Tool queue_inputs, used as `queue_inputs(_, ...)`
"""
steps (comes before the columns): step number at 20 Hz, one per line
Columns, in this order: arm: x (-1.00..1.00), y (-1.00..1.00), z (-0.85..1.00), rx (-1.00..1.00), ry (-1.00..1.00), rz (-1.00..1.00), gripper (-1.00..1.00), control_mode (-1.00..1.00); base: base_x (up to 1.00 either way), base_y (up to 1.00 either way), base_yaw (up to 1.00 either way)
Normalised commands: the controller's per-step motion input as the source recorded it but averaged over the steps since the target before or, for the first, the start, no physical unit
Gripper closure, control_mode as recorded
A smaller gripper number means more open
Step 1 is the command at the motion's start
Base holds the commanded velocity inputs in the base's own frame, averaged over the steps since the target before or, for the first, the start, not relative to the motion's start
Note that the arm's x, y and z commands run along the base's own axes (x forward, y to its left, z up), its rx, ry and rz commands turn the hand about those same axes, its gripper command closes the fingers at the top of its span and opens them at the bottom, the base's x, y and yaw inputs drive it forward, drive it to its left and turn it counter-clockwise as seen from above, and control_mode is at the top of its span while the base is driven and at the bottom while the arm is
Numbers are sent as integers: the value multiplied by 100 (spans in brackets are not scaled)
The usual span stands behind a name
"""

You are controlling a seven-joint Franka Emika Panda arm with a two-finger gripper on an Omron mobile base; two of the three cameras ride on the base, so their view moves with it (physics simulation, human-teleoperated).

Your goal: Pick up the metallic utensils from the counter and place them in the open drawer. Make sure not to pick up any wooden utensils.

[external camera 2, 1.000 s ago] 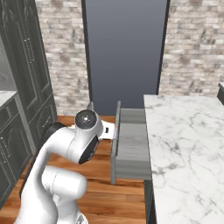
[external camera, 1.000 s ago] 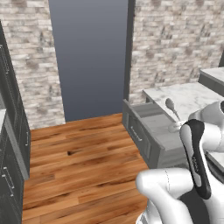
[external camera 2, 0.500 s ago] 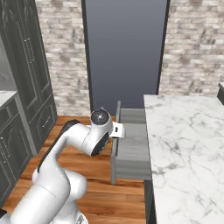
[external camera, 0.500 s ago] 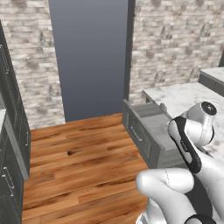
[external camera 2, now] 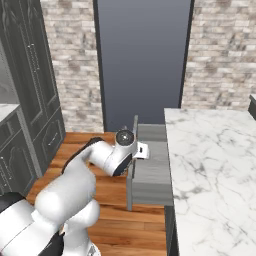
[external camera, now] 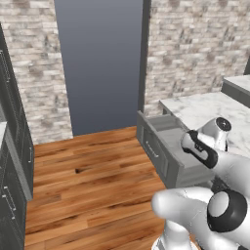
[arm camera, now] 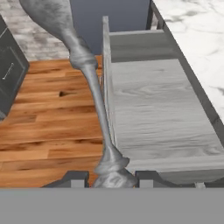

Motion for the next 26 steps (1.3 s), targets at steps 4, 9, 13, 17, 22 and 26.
queue_inputs(4, 59, -15, -40, 0, 4, 0, 100, -100, 0, 0, 0)
queue_inputs(9, 63, -15, -37, 0, 5, 0, 100, -100, 0, 0, 0)
queue_inputs(13, 55, -27, -26, 0, 6, 0, 100, -100, 0, 0, 0)
queue_inputs(17, 56, -25, -27, 0, 6, 0, 100, -100, 0, 0, 0)
queue_inputs(22, 57, -7, -36, 0, 5, 0, 100, -100, 0, 0, 0)
queue_inputs(26, 45, -1, -31, 0, 1, 0, 100, -100, 0, 0, 0)
